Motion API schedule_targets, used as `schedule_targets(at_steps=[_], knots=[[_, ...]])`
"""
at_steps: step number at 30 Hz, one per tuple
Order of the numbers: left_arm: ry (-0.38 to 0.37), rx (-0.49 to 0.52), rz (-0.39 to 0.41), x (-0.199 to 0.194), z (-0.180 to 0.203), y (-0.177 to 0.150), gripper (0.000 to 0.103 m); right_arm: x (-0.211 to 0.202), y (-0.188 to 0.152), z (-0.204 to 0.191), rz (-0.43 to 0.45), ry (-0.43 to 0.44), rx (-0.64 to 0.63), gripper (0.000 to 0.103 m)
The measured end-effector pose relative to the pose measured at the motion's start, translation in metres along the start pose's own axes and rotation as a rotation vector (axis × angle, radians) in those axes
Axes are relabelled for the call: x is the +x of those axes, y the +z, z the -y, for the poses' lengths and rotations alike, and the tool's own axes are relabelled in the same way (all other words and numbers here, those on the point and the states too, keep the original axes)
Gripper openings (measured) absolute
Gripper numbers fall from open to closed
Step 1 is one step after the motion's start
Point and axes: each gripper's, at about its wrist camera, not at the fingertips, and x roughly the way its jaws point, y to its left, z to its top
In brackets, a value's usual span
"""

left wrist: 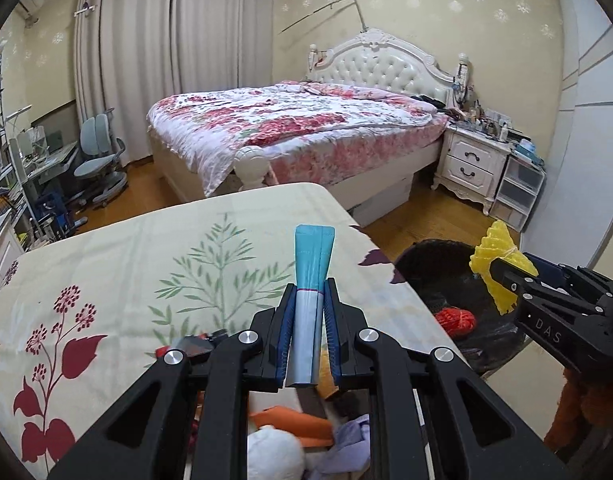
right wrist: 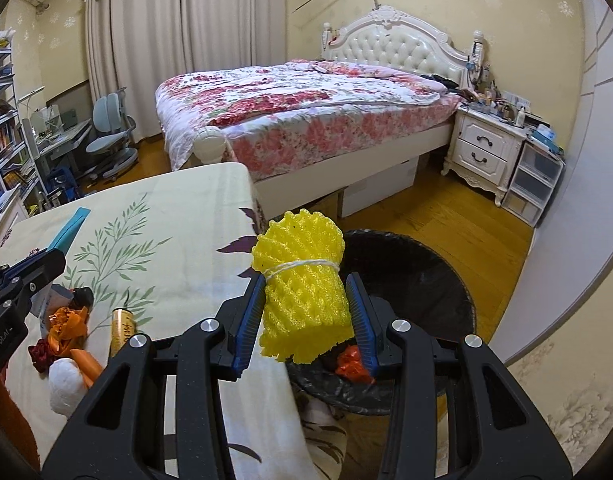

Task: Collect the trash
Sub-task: 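Carry the yellow net and blue-white tube over the bin and release both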

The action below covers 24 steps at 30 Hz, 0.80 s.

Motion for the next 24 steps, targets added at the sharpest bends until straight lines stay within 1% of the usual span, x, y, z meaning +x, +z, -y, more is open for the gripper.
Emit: schedule_targets(at_steps=[2,5,10,16,24], knots=[[-0.024,0.015,-0.006,0.008,0.017,0.002,0.017,0.002,-0.001,0.01,0.004,-0.019,0.01,0.041],[-0.041,0.046,-0.005,0.018,0.04,0.003,0.017,0.008,-0.004,0.026,-0.001,-0.037,0.035,0.041],[-0.065,0.078,-0.025,0.04,0.068,0.007,0.017,0.018,-0.007,0.045,-0.001,-0.063,0.063,0.041],[-0.068,0.078,-0.062,0.063,0.085,0.006,0.017,0.035,-0.009,0.063,-0.01,-0.087,0.091,0.041],[-0.057,0.103,-0.079,0.084,0.105,0.01,0.017,0.048,-0.011,0.08,-0.024,-0.103,0.128,0.041]])
